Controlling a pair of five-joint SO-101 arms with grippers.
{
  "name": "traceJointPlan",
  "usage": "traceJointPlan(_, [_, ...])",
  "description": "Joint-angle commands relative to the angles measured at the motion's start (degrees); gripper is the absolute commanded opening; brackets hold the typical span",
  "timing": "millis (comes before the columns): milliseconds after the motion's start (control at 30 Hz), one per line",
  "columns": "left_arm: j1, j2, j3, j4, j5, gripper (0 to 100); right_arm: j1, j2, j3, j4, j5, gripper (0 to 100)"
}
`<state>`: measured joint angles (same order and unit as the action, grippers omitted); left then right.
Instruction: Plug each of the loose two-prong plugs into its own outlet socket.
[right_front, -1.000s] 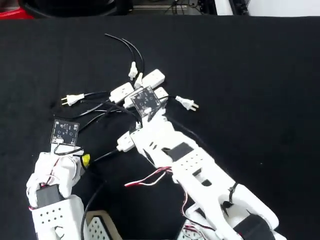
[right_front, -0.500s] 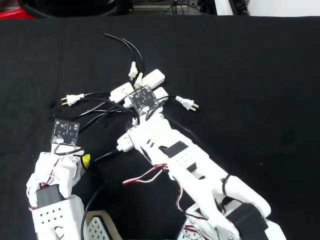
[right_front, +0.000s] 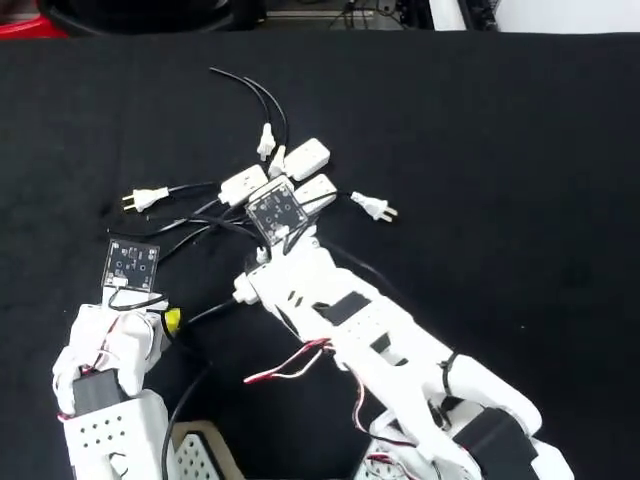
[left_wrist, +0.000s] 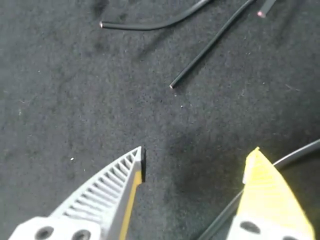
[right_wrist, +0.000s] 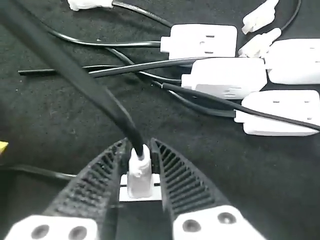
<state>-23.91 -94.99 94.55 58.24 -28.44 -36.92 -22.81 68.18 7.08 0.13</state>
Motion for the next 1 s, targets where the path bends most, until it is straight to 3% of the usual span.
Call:
traceJointPlan(0, [0.4, -0.4, -0.2, 0.3, -0.7, 31, 2.8, 0.0, 0.0, -0.4, 1.0, 1.1])
traceJointPlan(267, [0.4, -0.4, -0.2, 0.3, -0.7, 31, 2.6, 0.1, 0.2, -1.2, 0.7, 1.1])
traceJointPlan(467, [0.4, -0.4, -0.2, 0.3, -0.7, 31, 2.6, 0.1, 4.4, -10.6, 0.7, 1.1])
traceJointPlan(967, [0.4, -0.4, -0.2, 0.3, -0.7, 31, 2.6, 2.8, 5.7, -11.0, 0.9, 1.1])
